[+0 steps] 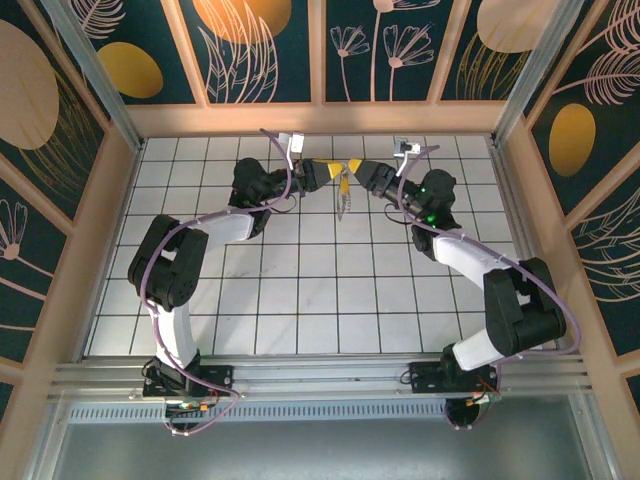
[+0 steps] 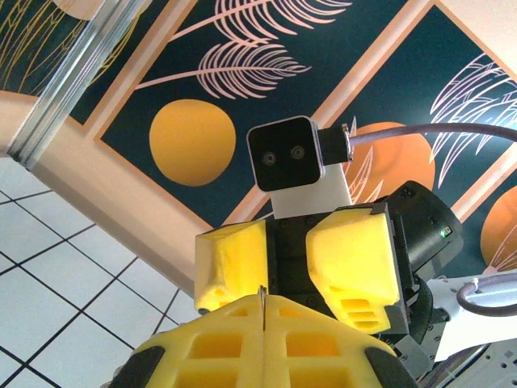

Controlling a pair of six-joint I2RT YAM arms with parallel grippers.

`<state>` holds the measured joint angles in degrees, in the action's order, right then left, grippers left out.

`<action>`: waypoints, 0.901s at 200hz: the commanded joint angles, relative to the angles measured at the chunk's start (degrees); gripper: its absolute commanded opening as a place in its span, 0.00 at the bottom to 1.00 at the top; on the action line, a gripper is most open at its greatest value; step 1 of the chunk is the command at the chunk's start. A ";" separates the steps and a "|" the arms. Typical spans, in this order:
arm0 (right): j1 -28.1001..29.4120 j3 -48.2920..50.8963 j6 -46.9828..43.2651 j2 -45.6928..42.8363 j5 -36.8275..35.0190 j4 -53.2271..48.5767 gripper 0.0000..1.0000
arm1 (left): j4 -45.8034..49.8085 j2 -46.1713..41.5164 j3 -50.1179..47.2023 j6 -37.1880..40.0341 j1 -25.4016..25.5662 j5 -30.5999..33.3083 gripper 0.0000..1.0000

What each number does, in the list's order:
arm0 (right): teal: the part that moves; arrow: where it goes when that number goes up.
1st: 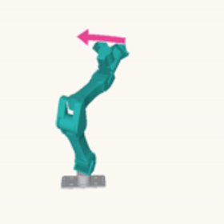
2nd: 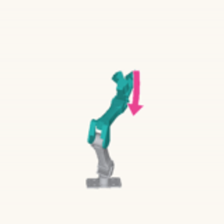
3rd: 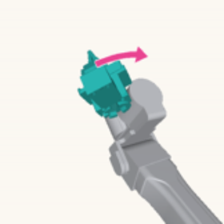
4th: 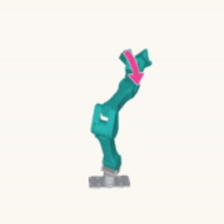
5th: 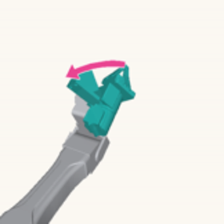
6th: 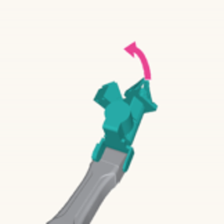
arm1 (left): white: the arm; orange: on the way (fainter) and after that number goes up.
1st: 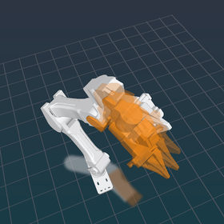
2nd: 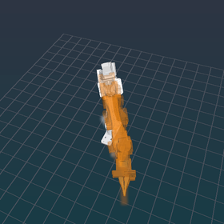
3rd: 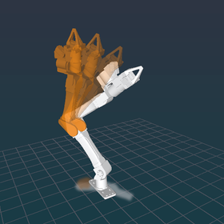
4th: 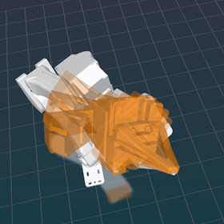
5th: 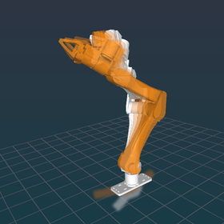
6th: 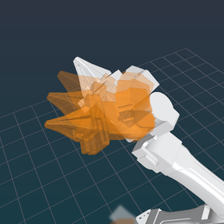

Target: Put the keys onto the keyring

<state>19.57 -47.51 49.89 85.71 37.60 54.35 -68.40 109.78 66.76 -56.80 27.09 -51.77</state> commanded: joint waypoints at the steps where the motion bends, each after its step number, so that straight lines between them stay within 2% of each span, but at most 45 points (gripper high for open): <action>1: 0.94 -2.36 0.58 1.44 0.80 3.86 0.41 | -4.20 0.16 0.21 -0.77 0.24 0.62 0.00; 24: 1.37 -2.79 0.66 2.26 0.96 4.14 0.37 | -4.22 0.04 0.29 -0.80 0.23 0.57 0.00; 57: 1.48 -2.61 0.96 2.75 1.38 4.97 0.22 | -4.20 0.08 0.50 -0.85 0.25 0.62 0.00; 88: 1.47 -2.67 1.66 3.56 2.46 6.06 0.22 | -4.28 0.35 0.65 -0.82 0.24 0.53 0.00; 108: 1.45 -2.94 2.52 4.39 3.73 7.31 0.17 | -4.28 0.48 0.77 -0.77 0.24 0.61 0.00; 142: 1.52 -3.28 3.20 5.33 5.21 8.55 0.00 | -4.33 0.57 0.94 -0.93 0.25 0.61 0.00; 180: 1.21 -3.21 1.88 4.93 5.21 7.12 0.00 | -4.12 0.57 1.09 -0.87 0.24 0.87 0.00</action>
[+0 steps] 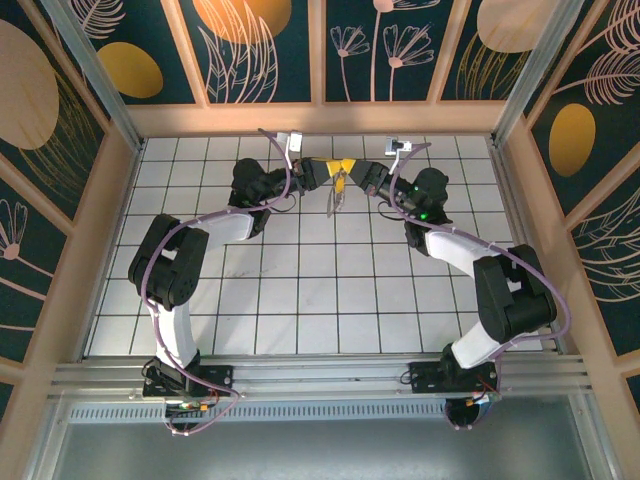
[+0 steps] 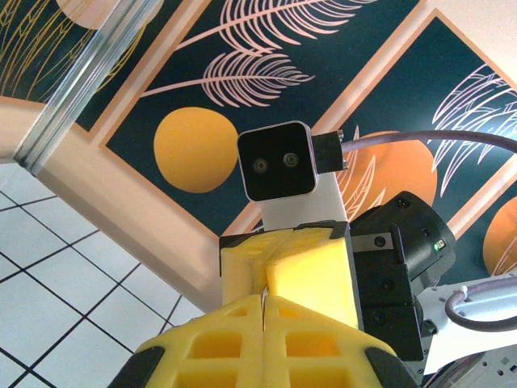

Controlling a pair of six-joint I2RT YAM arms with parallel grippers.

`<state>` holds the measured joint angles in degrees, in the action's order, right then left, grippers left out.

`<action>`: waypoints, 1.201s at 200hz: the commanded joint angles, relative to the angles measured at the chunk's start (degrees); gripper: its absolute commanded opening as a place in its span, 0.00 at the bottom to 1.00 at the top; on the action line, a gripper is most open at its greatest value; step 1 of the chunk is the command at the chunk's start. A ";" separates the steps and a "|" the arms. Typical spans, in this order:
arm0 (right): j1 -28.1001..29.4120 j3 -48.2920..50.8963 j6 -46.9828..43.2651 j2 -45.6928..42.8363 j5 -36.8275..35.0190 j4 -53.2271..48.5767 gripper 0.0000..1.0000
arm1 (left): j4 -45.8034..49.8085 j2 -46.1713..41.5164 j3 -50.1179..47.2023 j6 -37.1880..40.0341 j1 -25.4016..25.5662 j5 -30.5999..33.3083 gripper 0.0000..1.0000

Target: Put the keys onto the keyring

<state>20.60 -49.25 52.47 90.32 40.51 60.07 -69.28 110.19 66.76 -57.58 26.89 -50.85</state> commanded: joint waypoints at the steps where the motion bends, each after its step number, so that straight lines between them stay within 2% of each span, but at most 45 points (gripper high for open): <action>1: 0.16 -1.46 -0.79 0.31 2.30 1.29 0.00 | -3.24 0.18 1.09 -0.04 0.44 -0.04 0.00; 10: -0.18 -1.55 -1.37 0.14 2.13 0.42 0.00 | -2.78 0.07 1.16 0.15 0.43 0.18 0.00; 26: -1.24 -1.87 -2.74 -0.31 2.39 -1.67 0.00 | -0.46 -0.36 1.52 1.62 0.14 0.56 0.16; 44: -2.77 -3.02 -5.37 -0.72 3.41 -5.87 0.00 | 2.73 -1.25 1.79 4.11 -0.64 1.01 0.28; 67: -5.02 -5.14 -8.23 -0.39 5.77 -10.93 0.00 | 5.96 -2.32 1.79 6.38 -2.05 1.02 0.35; 103: -7.44 -8.56 -12.66 1.02 10.19 -17.92 0.00 | 14.00 -3.35 2.79 11.92 -3.38 -0.33 0.38; 144: -7.66 -12.55 -18.65 2.75 13.03 -25.75 0.00 | 23.88 -3.22 5.54 18.87 -3.67 -2.06 0.40; 240: -7.60 -16.25 -23.62 6.46 16.27 -32.49 0.00 | 31.83 1.27 11.17 22.58 -3.78 -6.37 0.43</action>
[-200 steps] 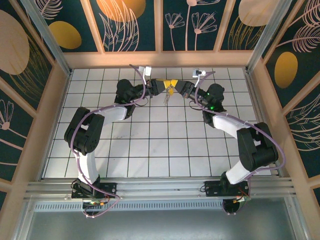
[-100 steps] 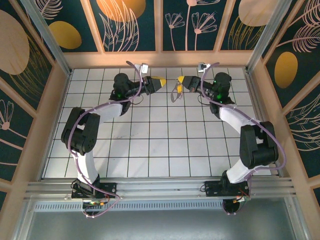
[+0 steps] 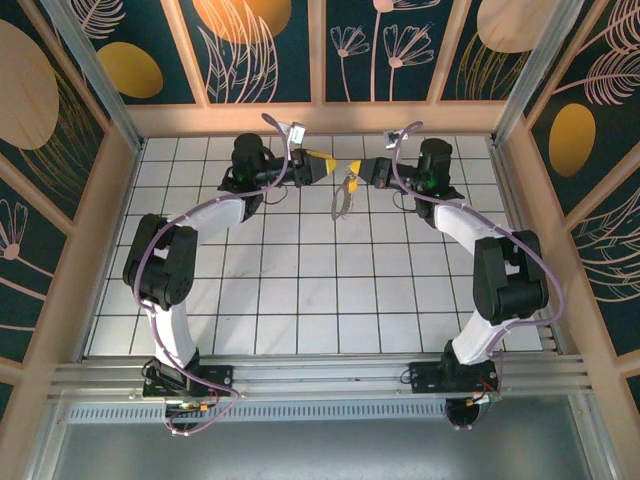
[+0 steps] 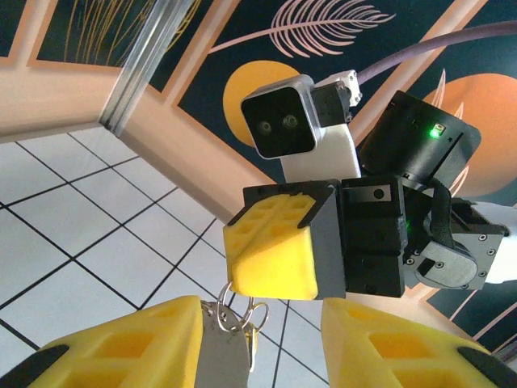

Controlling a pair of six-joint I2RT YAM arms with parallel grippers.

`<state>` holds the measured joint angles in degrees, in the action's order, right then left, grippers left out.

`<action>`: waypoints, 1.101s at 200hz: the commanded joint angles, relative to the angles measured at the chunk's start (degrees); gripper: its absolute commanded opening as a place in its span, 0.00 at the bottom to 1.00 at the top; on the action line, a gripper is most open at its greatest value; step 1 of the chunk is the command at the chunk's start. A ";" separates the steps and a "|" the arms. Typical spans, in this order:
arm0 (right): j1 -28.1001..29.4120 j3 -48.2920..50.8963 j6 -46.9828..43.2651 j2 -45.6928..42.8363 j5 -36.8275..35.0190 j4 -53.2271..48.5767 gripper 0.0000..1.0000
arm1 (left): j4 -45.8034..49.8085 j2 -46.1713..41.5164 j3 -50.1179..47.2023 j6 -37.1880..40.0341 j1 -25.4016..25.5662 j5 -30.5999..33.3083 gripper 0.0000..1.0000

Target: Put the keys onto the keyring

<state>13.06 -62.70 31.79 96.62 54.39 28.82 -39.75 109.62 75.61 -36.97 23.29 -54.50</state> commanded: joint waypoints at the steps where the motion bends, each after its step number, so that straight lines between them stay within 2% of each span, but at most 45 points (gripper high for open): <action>1: -0.06 -2.80 -2.95 0.16 2.39 -1.23 0.00 | 2.30 1.83 2.33 1.98 -0.17 -2.76 0.43; 120: 0.43 -5.95 -4.90 1.86 3.62 -4.91 0.00 | 2.84 6.11 7.14 1.55 -0.17 -9.12 0.44; 189: 0.43 -5.59 -5.73 1.55 2.85 -6.00 0.00 | -2.61 6.38 6.15 -1.07 -0.17 -10.60 0.45; 220: 0.44 -4.98 -5.51 1.20 3.11 -5.47 0.00 | -7.67 6.72 5.08 -4.49 -0.17 -11.46 0.46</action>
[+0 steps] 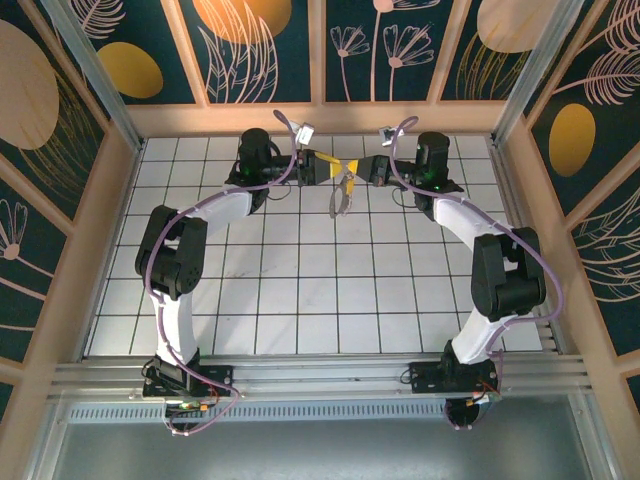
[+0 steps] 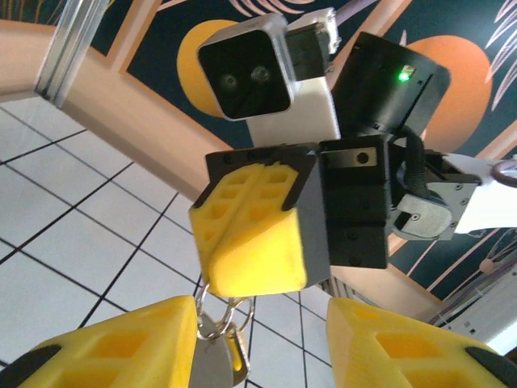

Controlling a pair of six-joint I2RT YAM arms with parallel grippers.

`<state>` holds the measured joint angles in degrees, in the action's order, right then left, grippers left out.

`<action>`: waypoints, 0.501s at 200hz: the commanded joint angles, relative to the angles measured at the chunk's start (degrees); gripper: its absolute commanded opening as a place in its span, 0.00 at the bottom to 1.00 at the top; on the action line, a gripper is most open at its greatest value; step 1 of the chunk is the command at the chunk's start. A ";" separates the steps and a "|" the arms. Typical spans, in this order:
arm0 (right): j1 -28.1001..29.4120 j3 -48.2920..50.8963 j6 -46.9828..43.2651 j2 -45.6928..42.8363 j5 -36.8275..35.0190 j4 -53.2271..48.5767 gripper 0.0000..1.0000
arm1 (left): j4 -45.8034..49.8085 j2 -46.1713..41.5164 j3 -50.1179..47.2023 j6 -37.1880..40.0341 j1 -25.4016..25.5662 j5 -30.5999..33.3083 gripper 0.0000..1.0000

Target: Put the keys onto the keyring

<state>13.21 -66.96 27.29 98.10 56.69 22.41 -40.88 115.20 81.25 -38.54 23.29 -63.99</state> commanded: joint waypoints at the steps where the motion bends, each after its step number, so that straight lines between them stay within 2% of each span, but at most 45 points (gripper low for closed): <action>1: 0.31 -0.72 -1.01 -0.33 0.80 0.95 0.00 | -6.55 1.16 -0.56 -2.93 -0.17 -2.00 0.46; 100: 0.30 0.84 1.83 -2.46 2.27 4.86 0.00 | -8.51 2.69 -0.33 -4.67 -0.17 -2.10 0.47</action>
<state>13.21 -66.59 27.79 98.10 57.10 23.20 -45.60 116.77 80.99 -41.82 23.29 -64.55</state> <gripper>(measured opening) 0.044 0.468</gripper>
